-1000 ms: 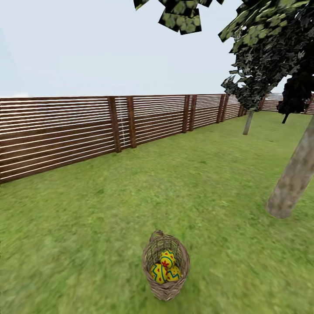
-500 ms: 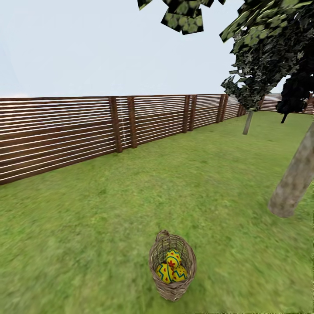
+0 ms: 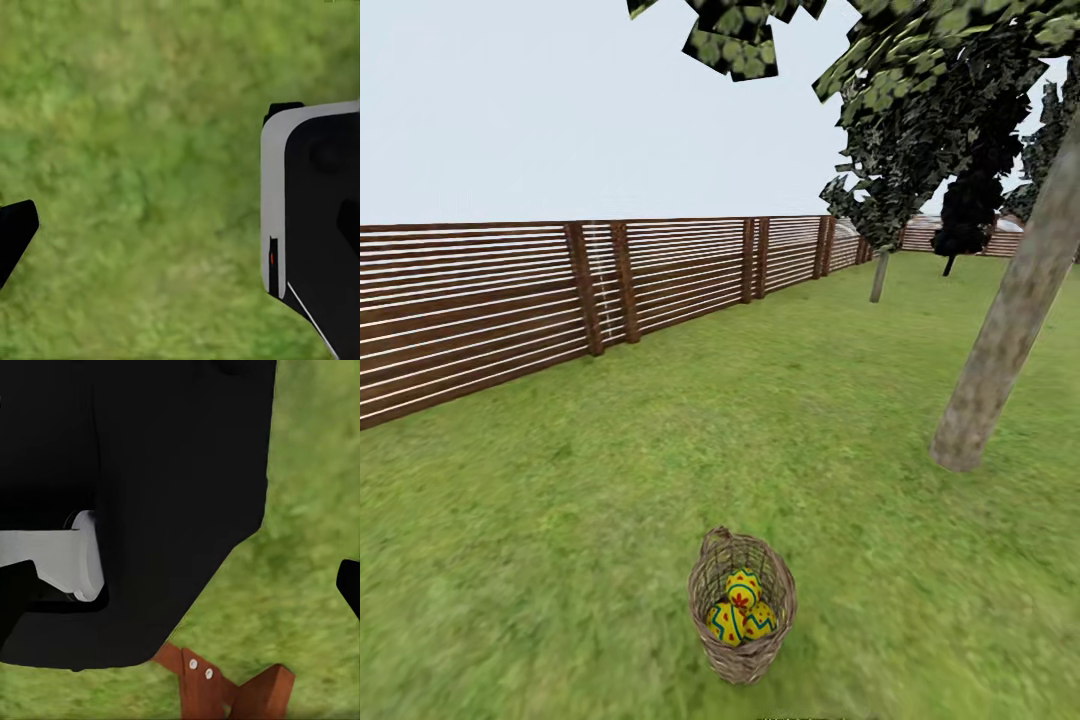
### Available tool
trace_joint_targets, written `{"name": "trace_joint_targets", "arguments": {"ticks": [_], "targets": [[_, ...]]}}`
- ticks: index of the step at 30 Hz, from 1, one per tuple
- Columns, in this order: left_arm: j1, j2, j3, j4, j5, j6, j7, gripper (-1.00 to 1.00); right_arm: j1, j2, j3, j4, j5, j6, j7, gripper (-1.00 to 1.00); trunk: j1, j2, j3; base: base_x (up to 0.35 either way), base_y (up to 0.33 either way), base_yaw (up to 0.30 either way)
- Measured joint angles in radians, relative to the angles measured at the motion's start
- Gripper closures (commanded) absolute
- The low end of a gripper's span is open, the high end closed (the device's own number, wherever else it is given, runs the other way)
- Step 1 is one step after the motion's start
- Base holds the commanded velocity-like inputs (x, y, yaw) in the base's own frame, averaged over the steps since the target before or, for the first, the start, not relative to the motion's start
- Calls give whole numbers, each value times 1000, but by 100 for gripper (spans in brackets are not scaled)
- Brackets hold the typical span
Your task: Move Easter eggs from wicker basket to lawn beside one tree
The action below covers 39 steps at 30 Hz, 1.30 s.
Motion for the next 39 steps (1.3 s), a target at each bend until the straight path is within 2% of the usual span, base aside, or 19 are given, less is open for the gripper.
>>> {"name": "trace_joint_targets", "arguments": {"ticks": [10, 32, 39], "targets": [[0, 0, 0, 0, -3, 0, 0, -100, 0, 0, 0, 0, 0, 0, 0, -100, 0, 0, 0, 0, 201, -194], [0, 0, 0, 0, -5, 0, 0, -100, 0, 0, 0, -1, 0, 0, -1, -100, 0, 0, 0, 2, 212, -8], [0, 0, 0, 0, -8, 0, 0, -100, 0, 0, 0, -3, 0, 0, -1, -100, 0, 0, 0, 107, 216, 0]]}}
